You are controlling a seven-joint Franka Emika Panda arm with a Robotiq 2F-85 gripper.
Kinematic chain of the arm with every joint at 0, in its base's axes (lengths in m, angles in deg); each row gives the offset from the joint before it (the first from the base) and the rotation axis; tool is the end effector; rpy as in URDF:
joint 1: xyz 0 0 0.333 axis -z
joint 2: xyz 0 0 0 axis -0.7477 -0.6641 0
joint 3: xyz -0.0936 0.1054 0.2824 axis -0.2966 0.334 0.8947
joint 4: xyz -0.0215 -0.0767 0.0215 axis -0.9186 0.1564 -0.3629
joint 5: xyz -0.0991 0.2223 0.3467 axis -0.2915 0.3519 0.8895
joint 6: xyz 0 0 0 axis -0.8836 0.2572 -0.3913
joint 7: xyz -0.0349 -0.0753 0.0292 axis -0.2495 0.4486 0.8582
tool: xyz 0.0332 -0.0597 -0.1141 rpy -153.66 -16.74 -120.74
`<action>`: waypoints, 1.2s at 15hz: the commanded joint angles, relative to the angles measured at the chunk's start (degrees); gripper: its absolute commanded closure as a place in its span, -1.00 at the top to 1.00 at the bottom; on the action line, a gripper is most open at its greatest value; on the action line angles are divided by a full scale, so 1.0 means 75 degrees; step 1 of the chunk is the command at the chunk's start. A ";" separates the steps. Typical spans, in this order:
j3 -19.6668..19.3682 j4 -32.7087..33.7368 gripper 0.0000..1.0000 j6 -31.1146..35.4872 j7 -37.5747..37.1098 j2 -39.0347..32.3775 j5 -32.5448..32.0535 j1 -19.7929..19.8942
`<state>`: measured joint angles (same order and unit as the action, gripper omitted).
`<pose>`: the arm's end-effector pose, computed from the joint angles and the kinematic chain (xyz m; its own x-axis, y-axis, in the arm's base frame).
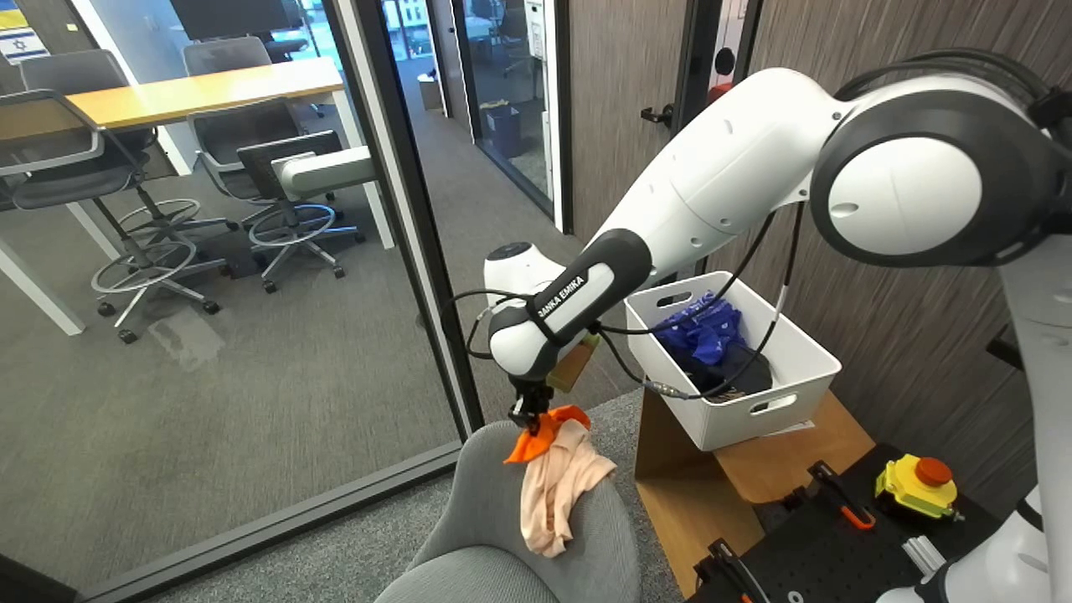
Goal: Pick up the clothes from the headrest of the chair and put them in the box
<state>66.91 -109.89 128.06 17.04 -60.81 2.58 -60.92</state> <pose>0.5718 0.2675 0.1284 0.7883 0.6042 -0.1163 0.5949 -0.7967 -0.1064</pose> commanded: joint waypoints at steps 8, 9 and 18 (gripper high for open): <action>-0.0098 0.0146 -0.84 -0.0047 -0.0156 0.0070 -0.0028 -0.0022; -0.0158 0.0124 -0.85 -0.0121 -0.0239 0.0156 -0.0088 -0.0044; -0.1116 -0.0673 -0.85 -0.0564 -0.2207 0.1858 -0.0974 -0.0172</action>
<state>60.76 -111.04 125.35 6.24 -53.48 -2.10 -61.33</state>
